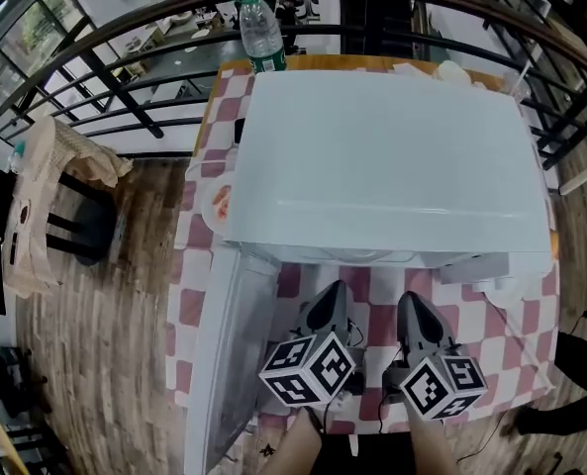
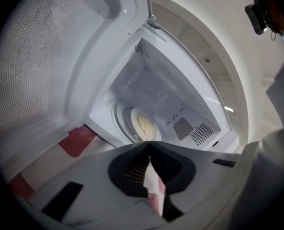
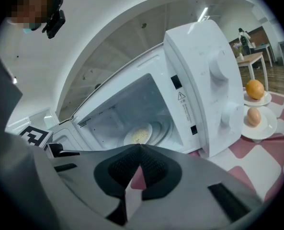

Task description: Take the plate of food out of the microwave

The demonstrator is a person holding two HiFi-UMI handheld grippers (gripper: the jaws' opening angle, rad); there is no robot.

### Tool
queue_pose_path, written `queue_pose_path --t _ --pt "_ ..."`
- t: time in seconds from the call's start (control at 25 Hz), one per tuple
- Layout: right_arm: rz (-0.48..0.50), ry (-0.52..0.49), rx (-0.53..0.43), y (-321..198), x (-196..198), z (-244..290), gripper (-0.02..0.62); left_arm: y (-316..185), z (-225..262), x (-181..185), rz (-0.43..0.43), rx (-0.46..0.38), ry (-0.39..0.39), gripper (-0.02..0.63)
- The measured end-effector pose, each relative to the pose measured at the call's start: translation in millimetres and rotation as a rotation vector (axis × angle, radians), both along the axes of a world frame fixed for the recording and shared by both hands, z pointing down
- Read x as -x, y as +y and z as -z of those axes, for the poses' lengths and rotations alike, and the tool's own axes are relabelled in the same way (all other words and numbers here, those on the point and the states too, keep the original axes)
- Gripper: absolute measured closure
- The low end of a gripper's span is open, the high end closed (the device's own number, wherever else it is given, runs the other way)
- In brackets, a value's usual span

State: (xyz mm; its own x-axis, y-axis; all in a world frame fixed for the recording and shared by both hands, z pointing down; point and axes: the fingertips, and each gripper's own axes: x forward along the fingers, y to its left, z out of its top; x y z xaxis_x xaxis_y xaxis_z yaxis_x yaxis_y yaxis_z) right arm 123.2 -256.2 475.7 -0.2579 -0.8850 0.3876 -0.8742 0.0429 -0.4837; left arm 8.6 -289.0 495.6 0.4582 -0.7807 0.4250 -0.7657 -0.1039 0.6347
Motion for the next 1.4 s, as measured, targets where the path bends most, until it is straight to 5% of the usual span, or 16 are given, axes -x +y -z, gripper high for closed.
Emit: queue_pose_path --t 0.48,0.88,1.4 --pt "0.006 -0.031 0.032 -1 -14 -16 0.584 -23 -8 -7 0.088 0.061 0.036 0.529" --pt "0.04 -0.055 0.035 -7 -17 -21 0.584 -38 -20 -16 0.154 0.149 0.082 0.431" --pt "0.028 -0.06 0.039 -11 -28 -23 0.584 -49 -32 -23 0.182 0.229 0.101 0.417"
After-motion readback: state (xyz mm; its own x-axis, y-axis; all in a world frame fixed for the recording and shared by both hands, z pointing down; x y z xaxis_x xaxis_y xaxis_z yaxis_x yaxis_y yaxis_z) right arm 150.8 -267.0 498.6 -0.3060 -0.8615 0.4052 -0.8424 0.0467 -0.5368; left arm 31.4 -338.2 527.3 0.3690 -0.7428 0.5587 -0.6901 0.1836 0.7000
